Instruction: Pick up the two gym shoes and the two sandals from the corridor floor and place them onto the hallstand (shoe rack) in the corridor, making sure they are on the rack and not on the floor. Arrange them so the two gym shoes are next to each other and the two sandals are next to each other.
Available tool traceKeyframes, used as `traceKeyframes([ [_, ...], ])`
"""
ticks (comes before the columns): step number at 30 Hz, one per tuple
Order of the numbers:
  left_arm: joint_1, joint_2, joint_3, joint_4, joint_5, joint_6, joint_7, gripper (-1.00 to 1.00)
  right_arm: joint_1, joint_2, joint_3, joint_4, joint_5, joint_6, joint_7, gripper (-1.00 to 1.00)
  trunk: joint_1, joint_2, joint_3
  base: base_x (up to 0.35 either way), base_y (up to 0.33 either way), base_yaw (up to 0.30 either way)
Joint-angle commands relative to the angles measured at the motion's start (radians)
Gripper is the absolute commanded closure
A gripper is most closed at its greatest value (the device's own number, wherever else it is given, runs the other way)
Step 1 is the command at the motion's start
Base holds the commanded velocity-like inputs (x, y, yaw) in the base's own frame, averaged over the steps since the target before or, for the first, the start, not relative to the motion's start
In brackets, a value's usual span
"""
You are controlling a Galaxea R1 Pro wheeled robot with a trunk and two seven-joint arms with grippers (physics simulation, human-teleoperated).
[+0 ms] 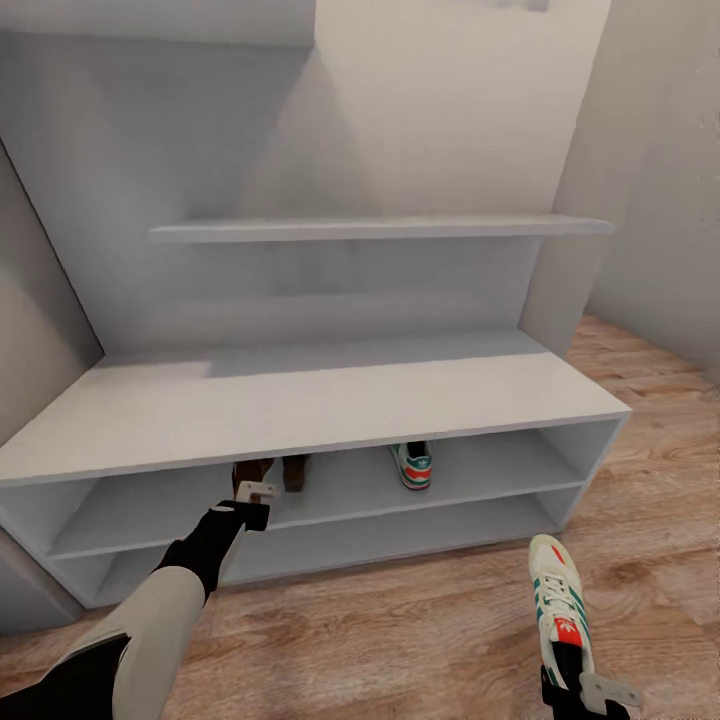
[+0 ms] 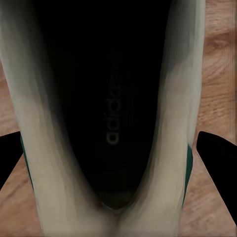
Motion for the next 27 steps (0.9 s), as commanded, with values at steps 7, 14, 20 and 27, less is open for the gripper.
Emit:
traceKeyframes([
  [7,0.000,0.003,0.005,-0.005,-0.013,0.007,0.005,1.00,-0.001,0.000,-0.001,0.001,-0.003,-0.004,0.000,1.00,0.000,0.000,-0.001,0.000,0.000,-0.017],
  [14,0.000,0.011,0.012,-0.014,-0.015,0.012,0.017,1.00,-0.001,0.000,-0.001,0.001,-0.003,-0.004,0.000,1.00,0.000,0.000,-0.001,0.000,0.000,0.000],
  [20,0.000,0.011,0.010,-0.012,-0.013,0.012,0.055,1.00,-0.001,0.000,-0.001,0.001,-0.003,-0.004,0.000,1.00,0.000,0.000,-0.001,0.000,0.000,0.000],
  [27,0.000,0.009,0.006,-0.003,-0.011,0.007,0.058,1.00,-0.001,0.000,-0.001,0.001,-0.003,-0.004,0.000,1.00,0.000,0.000,-0.001,0.055,0.000,0.000],
])
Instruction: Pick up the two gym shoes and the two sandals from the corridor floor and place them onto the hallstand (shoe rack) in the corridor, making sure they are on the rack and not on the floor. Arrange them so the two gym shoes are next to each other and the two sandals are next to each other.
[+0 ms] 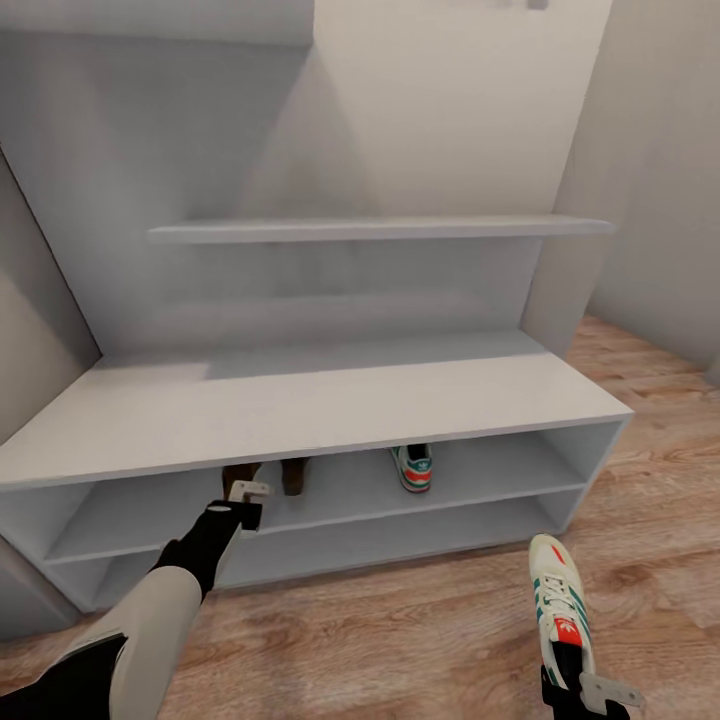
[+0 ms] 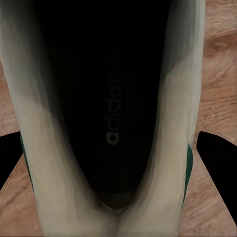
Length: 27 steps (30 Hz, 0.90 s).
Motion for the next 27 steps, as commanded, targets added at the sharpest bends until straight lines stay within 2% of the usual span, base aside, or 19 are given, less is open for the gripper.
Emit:
traceKeyframes([
  [1,0.000,-0.001,0.004,-0.002,-0.007,0.005,0.000,1.00,0.000,0.000,-0.001,0.001,-0.003,-0.003,0.000,1.00,0.000,0.000,-0.001,0.181,0.000,0.000],
  [27,0.000,-0.001,0.003,-0.001,-0.003,0.003,0.000,1.00,0.000,-0.005,-0.001,0.002,-0.003,-0.003,0.001,1.00,0.000,0.000,-0.001,0.069,0.000,0.000],
])
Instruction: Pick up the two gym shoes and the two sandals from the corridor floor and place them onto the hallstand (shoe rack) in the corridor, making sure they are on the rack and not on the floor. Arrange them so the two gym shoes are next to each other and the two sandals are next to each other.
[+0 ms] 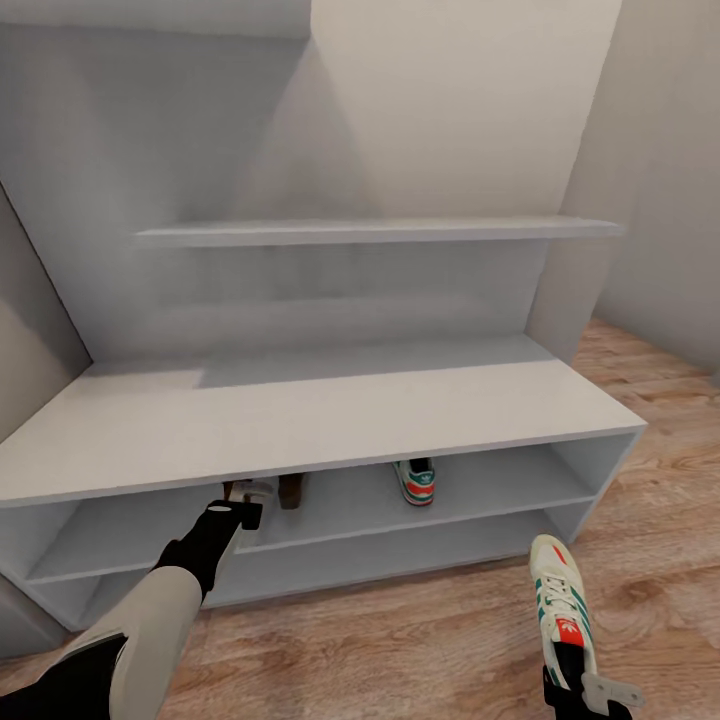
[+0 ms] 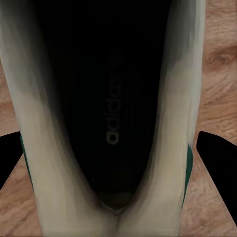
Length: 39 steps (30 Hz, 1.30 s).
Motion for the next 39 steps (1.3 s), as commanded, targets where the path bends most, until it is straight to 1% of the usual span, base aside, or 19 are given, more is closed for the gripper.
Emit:
traceKeyframes([
  [1,0.000,-0.001,0.004,-0.002,-0.006,0.005,0.000,1.00,0.000,0.000,-0.001,0.001,-0.004,-0.003,0.001,1.00,0.000,0.000,-0.001,0.110,0.000,0.000],
  [15,0.001,-0.001,0.006,0.000,-0.004,0.003,-0.008,1.00,0.000,0.000,-0.001,0.001,-0.004,-0.002,0.001,1.00,0.000,0.000,-0.001,0.013,0.000,0.000],
  [16,0.001,-0.001,0.006,-0.001,-0.003,0.004,-0.007,-1.00,0.000,0.000,-0.001,0.002,-0.004,-0.002,0.001,1.00,0.000,0.000,-0.001,0.000,0.000,0.000],
  [34,0.001,0.001,0.008,-0.002,-0.006,0.002,-0.002,-1.00,0.000,0.000,-0.001,0.002,-0.004,-0.002,0.001,1.00,0.000,0.000,-0.001,0.000,0.000,0.000],
  [39,0.002,0.000,0.005,-0.001,-0.010,0.002,-0.002,-1.00,0.000,0.000,-0.001,0.002,-0.004,-0.002,0.001,1.00,0.000,0.000,-0.001,-0.171,-0.038,0.000],
])
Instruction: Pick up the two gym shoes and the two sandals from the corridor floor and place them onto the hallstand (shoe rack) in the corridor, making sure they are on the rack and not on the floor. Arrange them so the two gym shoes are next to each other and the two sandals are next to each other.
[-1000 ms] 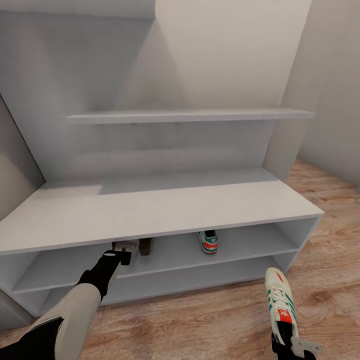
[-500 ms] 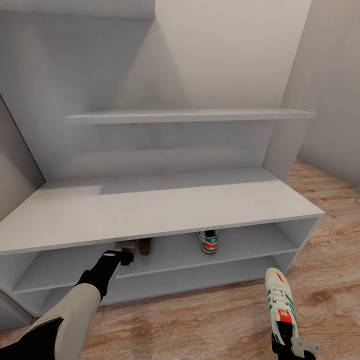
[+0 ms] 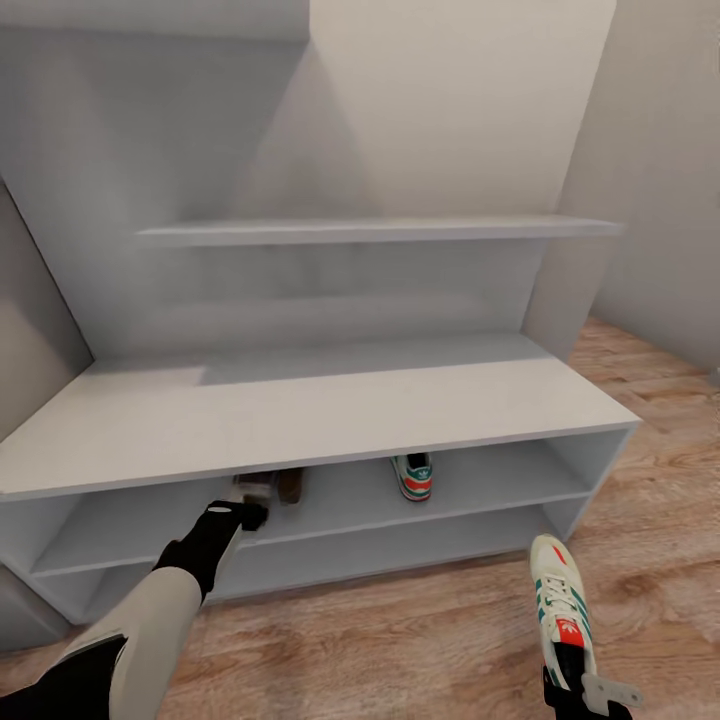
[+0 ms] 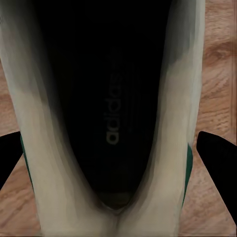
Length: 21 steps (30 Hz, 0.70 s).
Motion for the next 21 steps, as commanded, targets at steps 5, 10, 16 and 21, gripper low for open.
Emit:
traceKeyframes([
  [5,0.023,-0.002,0.004,-0.002,0.001,0.003,0.001,-1.00,0.000,0.000,-0.001,0.000,-0.004,-0.003,0.001,1.00,-0.001,0.000,-0.001,-0.290,-0.078,0.000],
  [10,0.059,-0.002,0.005,-0.003,0.005,-0.010,0.000,-1.00,0.000,0.000,-0.001,0.000,-0.004,-0.003,0.001,1.00,-0.001,0.000,-0.001,-0.307,-0.092,0.000],
  [16,0.113,-0.002,0.010,-0.002,0.006,-0.090,-0.009,-1.00,0.000,0.001,0.000,0.000,-0.004,-0.003,0.001,1.00,-0.001,0.000,-0.001,-0.310,-0.094,0.000],
  [21,0.196,-0.001,0.013,-0.002,0.008,-0.177,-0.012,-1.00,0.000,0.002,0.001,0.000,-0.004,-0.003,0.002,1.00,-0.001,0.000,-0.001,-0.319,-0.046,0.000],
])
